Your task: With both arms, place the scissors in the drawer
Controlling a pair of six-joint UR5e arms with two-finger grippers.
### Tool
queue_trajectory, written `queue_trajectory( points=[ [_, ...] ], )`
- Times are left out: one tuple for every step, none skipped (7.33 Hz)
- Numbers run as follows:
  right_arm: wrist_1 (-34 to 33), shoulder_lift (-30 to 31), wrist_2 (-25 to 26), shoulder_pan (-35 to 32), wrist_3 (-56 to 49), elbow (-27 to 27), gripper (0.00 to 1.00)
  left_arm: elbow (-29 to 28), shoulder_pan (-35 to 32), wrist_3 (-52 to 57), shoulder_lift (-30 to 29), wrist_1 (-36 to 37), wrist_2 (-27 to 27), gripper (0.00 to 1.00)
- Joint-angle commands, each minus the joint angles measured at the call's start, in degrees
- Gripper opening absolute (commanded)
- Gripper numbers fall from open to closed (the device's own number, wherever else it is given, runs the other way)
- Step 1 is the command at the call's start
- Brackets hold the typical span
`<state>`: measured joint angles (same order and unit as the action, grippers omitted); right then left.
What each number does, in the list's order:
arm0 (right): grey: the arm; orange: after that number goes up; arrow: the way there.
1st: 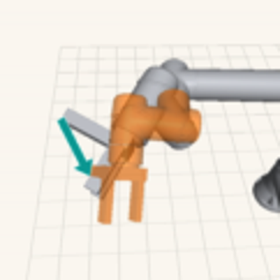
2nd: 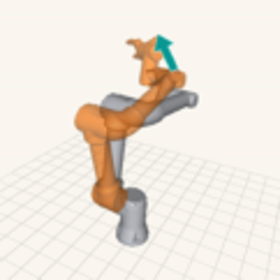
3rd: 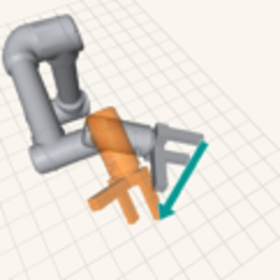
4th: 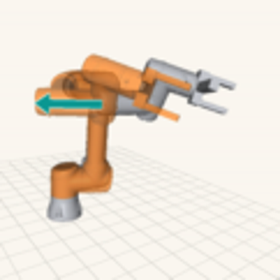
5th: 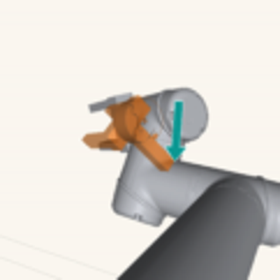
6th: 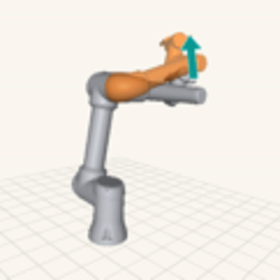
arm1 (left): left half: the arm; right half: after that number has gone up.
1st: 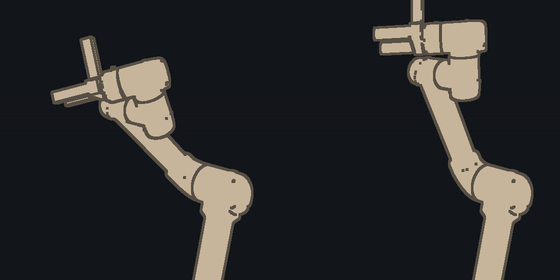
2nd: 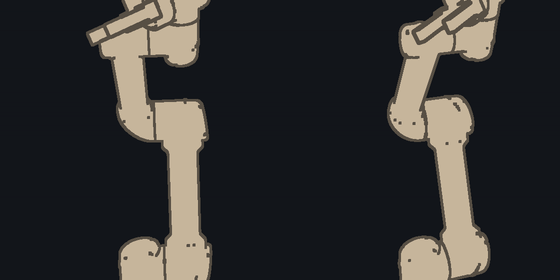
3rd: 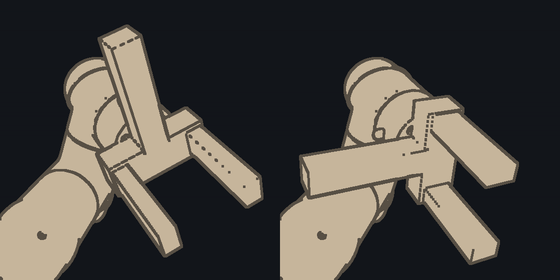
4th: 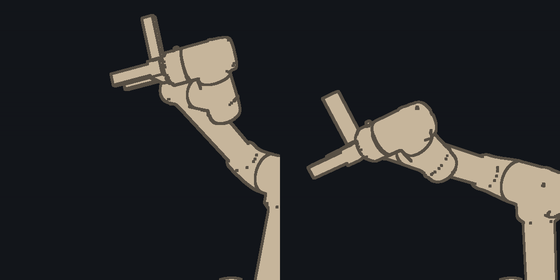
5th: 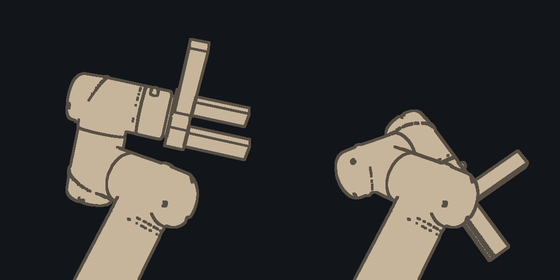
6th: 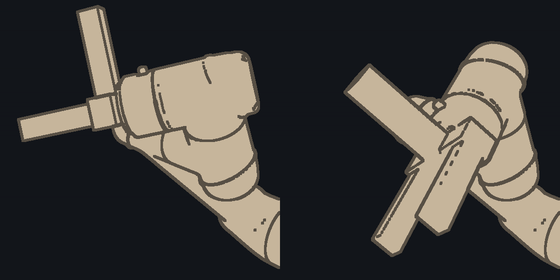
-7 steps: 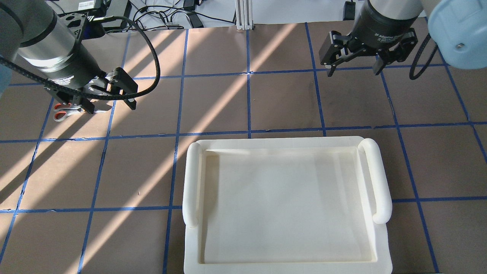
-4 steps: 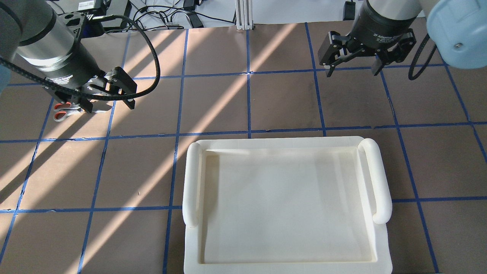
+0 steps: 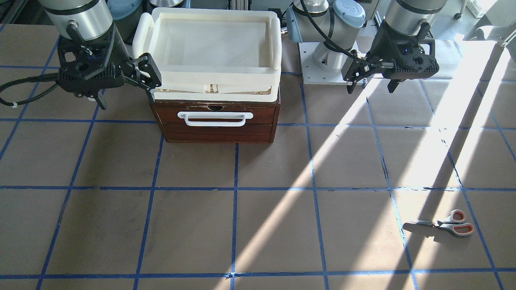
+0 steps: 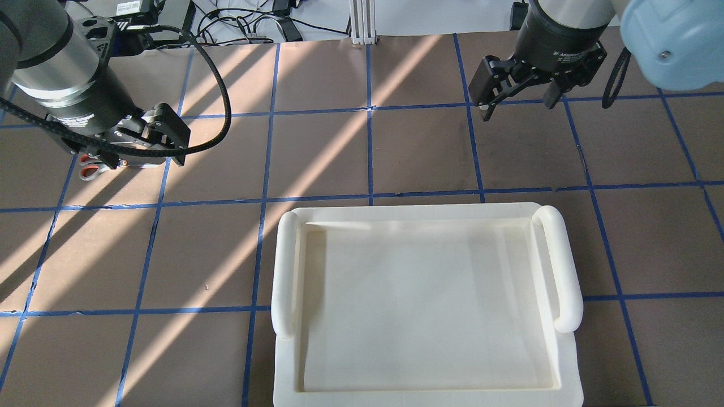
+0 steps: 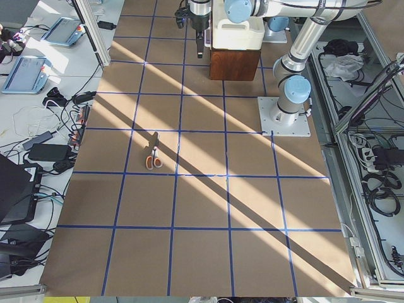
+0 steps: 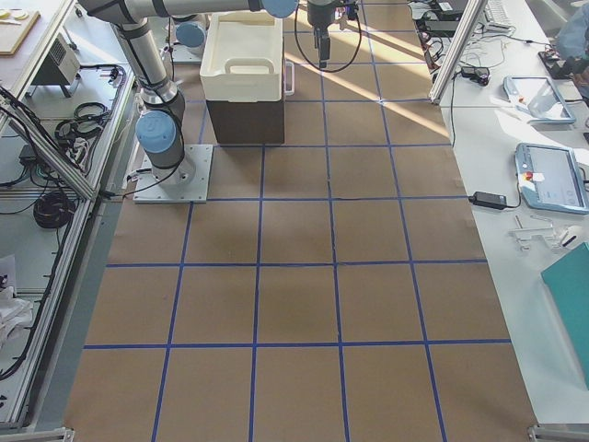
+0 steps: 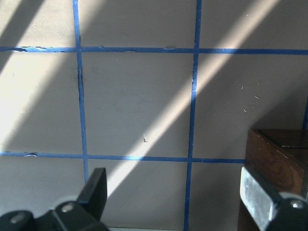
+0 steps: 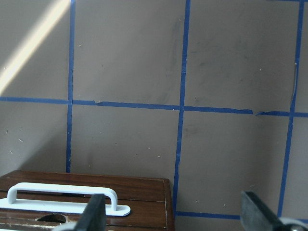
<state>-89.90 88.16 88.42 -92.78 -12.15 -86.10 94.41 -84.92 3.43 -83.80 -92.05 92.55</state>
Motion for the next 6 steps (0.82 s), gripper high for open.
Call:
queue_trajectory(
  points=[
    [1.48,-3.33,-0.09,-3.0,-14.17,0.75,1.0,0.42,0.89,0.43,-1.1,0.2,0.0,1.0],
    [1.74,-5.78,-0.88,-5.81,-17.53,0.76,1.0,0.34,1.42,6.18,-2.32,1.86,0.79,1.0],
    [2.27,-8.24,-4.19,-7.32,-24.0,0.76,1.0,0.43,4.55,14.94,-4.77,6.22,0.71,1.0],
    [2.62,-9.66,-4.4,-7.51,-33.29,0.76,1.0,0.17,8.93,25.21,-7.14,7.31,0.36,1.0],
    [6.19,-10.28,-7.01,-7.68,-37.82,0.84,1.0,0.16,11.76,38.36,-9.52,10.89,0.44,1.0],
    [8.31,-12.03,-9.21,-8.03,-40.13,0.76,1.0,0.25,13.01,49.28,-11.72,14.06,0.53,1.0]
  ],
)
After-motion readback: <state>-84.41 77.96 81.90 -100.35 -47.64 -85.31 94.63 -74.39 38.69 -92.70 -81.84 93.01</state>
